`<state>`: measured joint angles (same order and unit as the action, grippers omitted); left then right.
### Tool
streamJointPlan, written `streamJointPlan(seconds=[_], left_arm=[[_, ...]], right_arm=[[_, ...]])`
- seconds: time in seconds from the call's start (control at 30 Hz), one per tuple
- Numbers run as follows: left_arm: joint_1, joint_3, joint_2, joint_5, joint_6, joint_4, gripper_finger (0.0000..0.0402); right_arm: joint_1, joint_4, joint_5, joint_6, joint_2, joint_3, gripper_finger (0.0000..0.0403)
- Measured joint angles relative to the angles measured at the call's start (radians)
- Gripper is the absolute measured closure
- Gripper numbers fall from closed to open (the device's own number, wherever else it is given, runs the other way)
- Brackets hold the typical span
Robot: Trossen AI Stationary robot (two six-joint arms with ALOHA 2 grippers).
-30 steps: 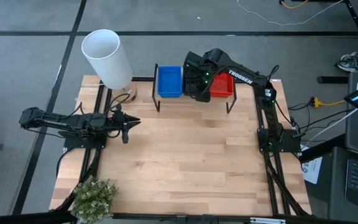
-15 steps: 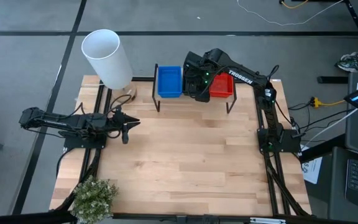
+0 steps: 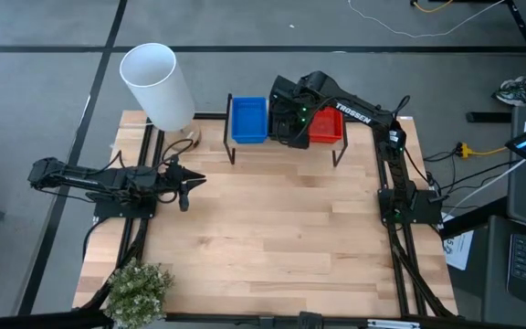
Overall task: Stack baskets on shelf by color
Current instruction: Adjust the stacked black bins on the shelf
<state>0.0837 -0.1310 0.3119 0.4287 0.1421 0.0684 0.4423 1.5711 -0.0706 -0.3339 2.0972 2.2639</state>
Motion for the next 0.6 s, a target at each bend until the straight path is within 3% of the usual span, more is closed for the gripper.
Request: streamJointPlan(seconds=[0.4, 0.6], left_arm=[[0.025, 0.041, -0.02, -0.031, -0.093, -0.05, 0.0359], [0.033, 0.123, -0.1, -0.172, -0.189, -0.154, 0.0373]], right_arm=[[-0.015, 0.0, -0.032, 0.011, -0.046, 0.0, 0.0328], [-0.014, 0.0, -0.032, 0.019, -0.07, 0.001, 0.0328]])
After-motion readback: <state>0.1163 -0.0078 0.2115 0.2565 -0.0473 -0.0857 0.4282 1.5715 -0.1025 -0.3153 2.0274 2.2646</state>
